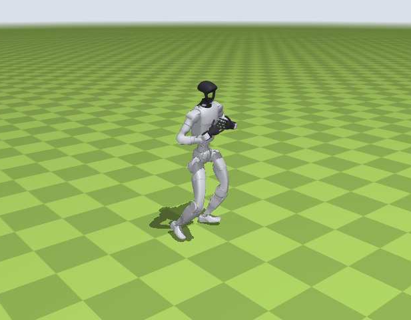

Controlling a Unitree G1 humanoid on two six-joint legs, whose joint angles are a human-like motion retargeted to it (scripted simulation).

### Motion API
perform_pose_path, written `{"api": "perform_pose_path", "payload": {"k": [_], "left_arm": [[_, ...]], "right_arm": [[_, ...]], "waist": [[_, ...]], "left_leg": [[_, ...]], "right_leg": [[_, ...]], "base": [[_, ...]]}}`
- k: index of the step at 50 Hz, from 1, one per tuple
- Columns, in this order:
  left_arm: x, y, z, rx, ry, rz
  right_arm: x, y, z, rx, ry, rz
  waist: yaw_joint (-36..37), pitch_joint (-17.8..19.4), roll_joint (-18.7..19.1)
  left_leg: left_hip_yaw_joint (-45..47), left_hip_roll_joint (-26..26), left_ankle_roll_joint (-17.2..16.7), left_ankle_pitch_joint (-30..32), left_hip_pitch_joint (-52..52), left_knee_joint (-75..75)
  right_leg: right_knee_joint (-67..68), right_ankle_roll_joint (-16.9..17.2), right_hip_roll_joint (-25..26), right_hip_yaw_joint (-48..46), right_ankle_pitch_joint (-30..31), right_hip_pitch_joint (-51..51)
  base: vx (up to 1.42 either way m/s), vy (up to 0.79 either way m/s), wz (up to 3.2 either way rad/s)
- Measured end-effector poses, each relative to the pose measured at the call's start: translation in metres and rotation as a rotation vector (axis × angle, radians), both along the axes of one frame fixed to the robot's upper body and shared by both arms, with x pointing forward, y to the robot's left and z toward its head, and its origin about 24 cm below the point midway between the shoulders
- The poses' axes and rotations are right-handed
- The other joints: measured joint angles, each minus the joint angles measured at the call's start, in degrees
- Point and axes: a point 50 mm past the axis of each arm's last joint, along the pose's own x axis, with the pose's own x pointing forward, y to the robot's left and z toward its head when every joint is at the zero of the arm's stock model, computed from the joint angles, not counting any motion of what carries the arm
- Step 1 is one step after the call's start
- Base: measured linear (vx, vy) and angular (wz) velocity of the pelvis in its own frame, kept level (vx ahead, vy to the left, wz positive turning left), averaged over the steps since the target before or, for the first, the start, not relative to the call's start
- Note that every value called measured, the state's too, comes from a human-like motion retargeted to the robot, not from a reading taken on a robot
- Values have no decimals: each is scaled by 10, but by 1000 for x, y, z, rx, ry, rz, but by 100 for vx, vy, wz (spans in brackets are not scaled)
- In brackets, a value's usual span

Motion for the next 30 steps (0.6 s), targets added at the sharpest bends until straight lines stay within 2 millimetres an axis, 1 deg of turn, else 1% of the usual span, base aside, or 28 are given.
{"api": "perform_pose_path", "payload": {"k": [2,3,5,7,8,9,10,12,13,14,15,17,20,22,25,28,30], "left_arm": [[-2,8,-1,28,16,26],[-3,12,-1,40,26,52],[-3,22,0,64,36,125],[0,32,2,78,26,226],[1,37,2,83,17,282],[3,42,4,93,6,340],[4,47,5,106,-6,400],[6,53,3,109,-3,487],[8,55,1,116,0,528],[9,55,-2,123,8,563],[11,56,-5,130,19,594],[12,57,-16,149,56,658],[11,57,-34,172,127,739],[10,57,-46,177,179,784],[5,56,-63,192,251,843],[-1,56,-79,224,318,880],[-5,57,-89,263,354,894]], "right_arm": [[4,-8,-6,48,53,-72],[6,-12,-11,74,85,-116],[14,-22,-25,115,164,-225],[21,-36,-45,132,265,-364],[24,-44,-57,132,323,-441],[27,-51,-70,131,382,-519],[31,-59,-84,129,441,-598],[29,-76,-113,102,562,-747],[29,-85,-129,89,619,-820],[27,-94,-144,72,678,-887],[23,-102,-158,53,737,-950],[14,-115,-186,13,855,-1050],[-6,-129,-220,-49,1015,-1173],[-21,-137,-237,-103,1097,-1241],[-44,-146,-256,-219,1184,-1317],[-68,-155,-268,-366,1245,-1357],[-81,-159,-275,-464,1277,-1371]], "waist": [[7,-12,-6],[11,-18,-5],[22,-23,7],[34,-20,22],[37,-16,21],[50,-11,34],[67,-4,53],[83,8,59],[93,13,68],[100,17,74],[106,21,78],[109,27,80],[110,31,80],[105,31,79],[86,22,77],[61,-2,73],[48,-21,69]], "left_leg": [[14,43,-8,8,-1,7],[19,74,-12,10,-4,22],[21,155,-17,21,-11,76],[11,236,-16,56,-25,150],[-3,254,-7,66,-33,187],[-32,283,-1,73,-46,231],[-69,318,4,79,-62,278],[-118,301,23,84,-80,345],[-148,289,28,86,-93,373],[-169,264,31,85,-105,394],[-186,234,34,82,-115,412],[-201,159,34,78,-138,419],[-199,53,23,82,-176,371],[-189,2,7,100,-198,300],[-173,-54,-22,147,-223,166],[-167,-91,-53,206,-234,41],[-163,-104,-66,248,-237,-8]], "right_leg": [[-45,9,27,-19,-2,15],[-68,9,53,-27,-6,22],[-114,-2,126,-41,-18,38],[-148,-19,203,-41,-18,53],[-148,-27,228,-32,-22,55],[-170,-38,276,-21,-13,68],[-203,-51,335,-10,1,87],[-210,-64,389,26,8,100],[-237,-69,421,44,23,118],[-255,-73,445,61,33,133],[-268,-75,463,78,41,146],[-282,-75,484,106,48,167],[-288,-72,500,145,45,194],[-288,-72,506,168,37,210],[-282,-76,516,201,22,227],[-263,-81,525,236,1,230],[-241,-87,532,262,-18,227]], "base": [[-1,-56,-176],[-1,-57,-209],[0,-56,-237],[1,-55,-248],[2,-53,-268],[5,-52,-307],[7,-49,-319],[11,-46,-282],[15,-42,-253],[18,-39,-237],[20,-36,-207],[24,-33,-175],[28,-28,-142],[30,-25,-119],[28,-21,-104],[22,-16,-115],[17,-15,-134]]}}
